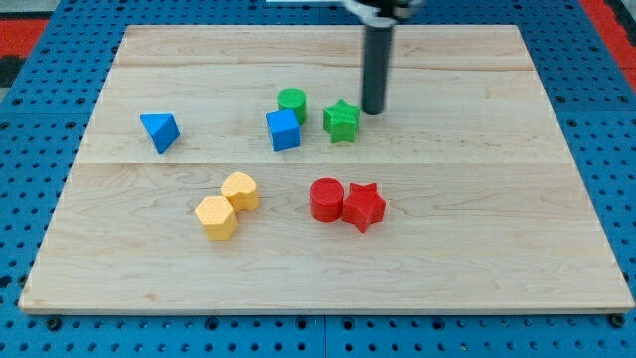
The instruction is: Move the red blocks in between the yellow heart and blue cube
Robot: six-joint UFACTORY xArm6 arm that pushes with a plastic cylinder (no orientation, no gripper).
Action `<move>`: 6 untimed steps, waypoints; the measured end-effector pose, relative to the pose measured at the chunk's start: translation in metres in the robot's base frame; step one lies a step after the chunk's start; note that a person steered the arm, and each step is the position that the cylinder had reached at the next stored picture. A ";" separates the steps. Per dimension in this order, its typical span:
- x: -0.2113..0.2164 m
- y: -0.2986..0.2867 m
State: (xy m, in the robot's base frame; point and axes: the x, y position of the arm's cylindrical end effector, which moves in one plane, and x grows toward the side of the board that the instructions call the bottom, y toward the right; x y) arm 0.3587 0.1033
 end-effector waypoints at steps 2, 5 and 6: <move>0.139 0.066; 0.149 -0.097; 0.130 -0.123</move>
